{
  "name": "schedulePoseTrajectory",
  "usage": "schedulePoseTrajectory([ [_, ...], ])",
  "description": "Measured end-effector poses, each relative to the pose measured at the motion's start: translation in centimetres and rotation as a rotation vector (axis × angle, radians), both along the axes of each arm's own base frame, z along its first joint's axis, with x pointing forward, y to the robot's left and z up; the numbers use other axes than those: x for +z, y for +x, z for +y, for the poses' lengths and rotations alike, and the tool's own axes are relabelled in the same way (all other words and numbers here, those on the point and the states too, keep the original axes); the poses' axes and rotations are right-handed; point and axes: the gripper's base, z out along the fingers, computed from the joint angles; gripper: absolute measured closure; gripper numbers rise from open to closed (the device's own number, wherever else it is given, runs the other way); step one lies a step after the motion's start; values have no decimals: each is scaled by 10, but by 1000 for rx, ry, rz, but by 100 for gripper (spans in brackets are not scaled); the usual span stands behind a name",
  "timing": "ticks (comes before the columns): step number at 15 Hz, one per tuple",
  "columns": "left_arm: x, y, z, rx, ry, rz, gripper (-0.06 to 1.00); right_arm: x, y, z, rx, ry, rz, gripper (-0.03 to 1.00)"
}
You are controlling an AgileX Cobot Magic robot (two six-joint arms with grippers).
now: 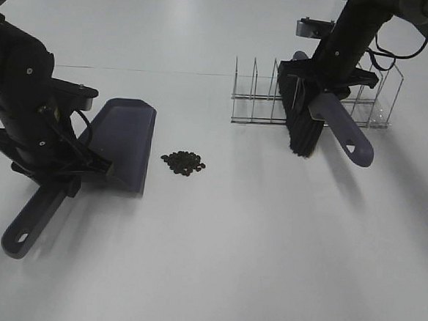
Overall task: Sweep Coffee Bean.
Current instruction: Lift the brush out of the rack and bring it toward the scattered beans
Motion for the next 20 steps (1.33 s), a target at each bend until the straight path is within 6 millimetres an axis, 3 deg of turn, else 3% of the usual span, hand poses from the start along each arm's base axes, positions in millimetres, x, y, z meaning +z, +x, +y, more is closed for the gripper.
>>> schedulePoseTrajectory([
  [8,0,-2,1,20,5,23,59,2,0,0,-17,3,0,68],
  [11,5,0,0,28,-10,-11,59,25,-5,-1,-34,5,-28,68],
  [13,9,0,0,26,-15,-30,59,49,-17,-2,-52,9,-37,68],
  [17,9,1,3,-4,19,-35,59,57,-52,-1,-27,39,49,68],
  [20,10,-3,-5,-67,57,-40,59,77,-71,0,-2,69,44,68],
])
